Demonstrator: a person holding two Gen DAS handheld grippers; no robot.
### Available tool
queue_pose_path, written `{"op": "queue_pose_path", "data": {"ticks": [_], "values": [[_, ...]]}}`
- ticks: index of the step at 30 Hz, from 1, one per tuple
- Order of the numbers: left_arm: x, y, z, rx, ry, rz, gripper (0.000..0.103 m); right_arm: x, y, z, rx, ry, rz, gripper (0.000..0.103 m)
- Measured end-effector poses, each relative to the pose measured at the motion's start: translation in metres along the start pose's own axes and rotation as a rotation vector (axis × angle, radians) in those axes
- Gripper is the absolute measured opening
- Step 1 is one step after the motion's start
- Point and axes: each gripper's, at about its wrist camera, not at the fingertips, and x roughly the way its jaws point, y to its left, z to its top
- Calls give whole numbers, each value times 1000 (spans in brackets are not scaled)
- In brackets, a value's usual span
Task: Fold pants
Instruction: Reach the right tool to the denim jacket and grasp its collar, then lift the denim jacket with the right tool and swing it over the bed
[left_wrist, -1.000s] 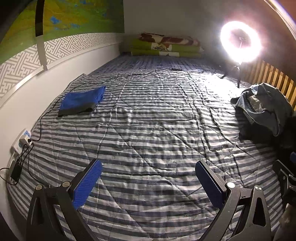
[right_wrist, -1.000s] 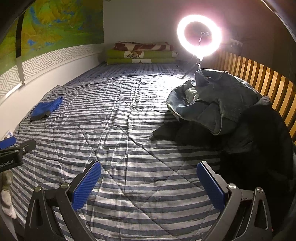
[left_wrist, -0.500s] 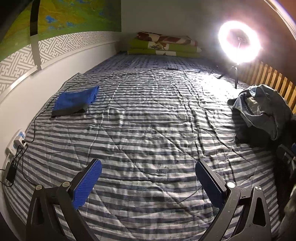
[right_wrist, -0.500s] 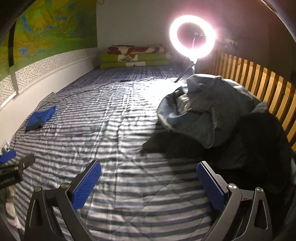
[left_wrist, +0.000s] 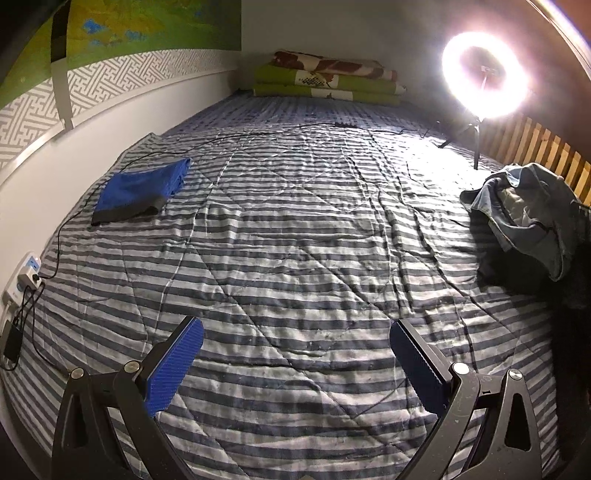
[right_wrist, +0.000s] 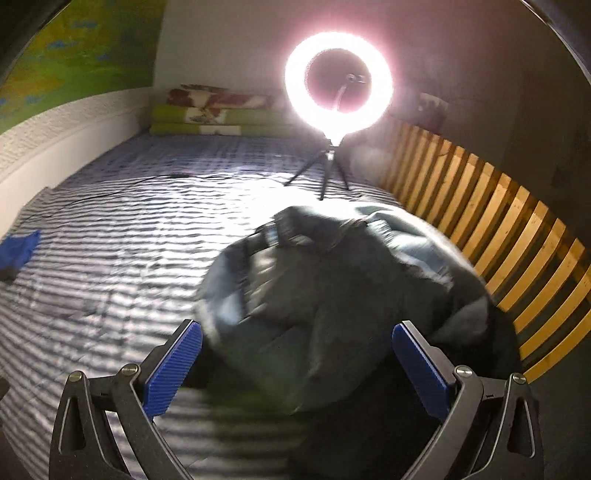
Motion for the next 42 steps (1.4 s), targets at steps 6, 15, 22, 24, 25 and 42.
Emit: {"op": "queue_pose_path", "data": {"ticks": [6, 15, 22, 24, 25, 42], "values": [[13, -5, 6, 31, 9, -16, 102, 41, -21, 33, 11, 53, -2, 102], [32, -26, 4, 75, 25, -27, 102, 111, -10, 57, -110, 160, -88, 102], [39, -16, 6, 38, 40, -26, 102, 108, -47, 58, -24, 202, -119, 29], [36, -14, 8, 26, 32, -34, 102, 95, -63, 61, 43, 189, -85, 18], [34, -13, 9, 22, 29, -38, 102, 88, -69, 64, 71, 175, -70, 12], [-3, 16, 19, -32, -40, -50, 102, -156, 0, 221, -36, -312, -109, 8]]}}
